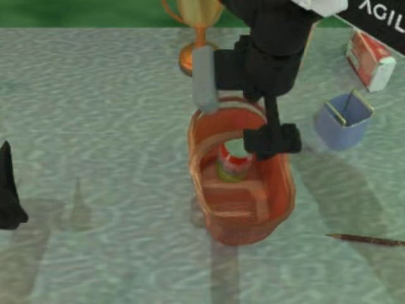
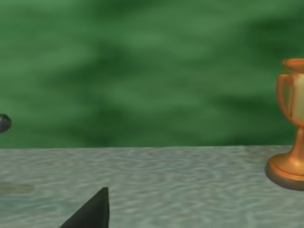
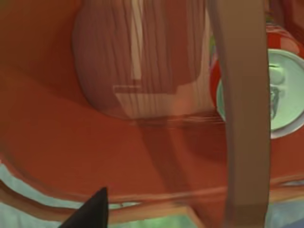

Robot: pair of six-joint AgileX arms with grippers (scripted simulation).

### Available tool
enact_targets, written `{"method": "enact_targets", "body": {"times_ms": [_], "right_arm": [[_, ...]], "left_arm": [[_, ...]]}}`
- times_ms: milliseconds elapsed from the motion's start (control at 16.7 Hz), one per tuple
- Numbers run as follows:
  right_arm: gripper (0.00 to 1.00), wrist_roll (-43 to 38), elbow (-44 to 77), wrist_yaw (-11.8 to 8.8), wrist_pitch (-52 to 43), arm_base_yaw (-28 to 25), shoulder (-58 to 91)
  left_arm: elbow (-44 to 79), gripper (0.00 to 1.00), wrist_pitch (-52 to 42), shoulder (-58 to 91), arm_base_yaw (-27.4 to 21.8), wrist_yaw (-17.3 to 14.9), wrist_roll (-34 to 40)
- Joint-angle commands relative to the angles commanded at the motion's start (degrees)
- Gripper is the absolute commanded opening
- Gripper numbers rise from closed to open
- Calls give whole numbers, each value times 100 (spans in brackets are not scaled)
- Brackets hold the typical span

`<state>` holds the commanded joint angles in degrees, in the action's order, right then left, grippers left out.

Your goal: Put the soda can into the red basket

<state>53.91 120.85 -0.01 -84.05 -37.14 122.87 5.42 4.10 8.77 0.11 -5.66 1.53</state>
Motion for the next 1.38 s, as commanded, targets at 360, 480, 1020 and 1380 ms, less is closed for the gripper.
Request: {"method": "enact_targets", "body": {"times_ms": [360, 480, 1020, 1380], "right_arm": [[100, 387, 854, 27, -525, -263, 714], [100, 387, 854, 27, -525, -263, 714], [100, 385, 217, 26, -3, -266, 598], [85, 385, 193, 26, 16, -266, 594]], "left_arm": [[-543, 100, -410, -877, 104, 566, -153], [-543, 100, -410, -877, 104, 566, -153], [-543, 100, -410, -877, 104, 566, -153], [-543, 100, -410, -877, 104, 566, -153]]}}
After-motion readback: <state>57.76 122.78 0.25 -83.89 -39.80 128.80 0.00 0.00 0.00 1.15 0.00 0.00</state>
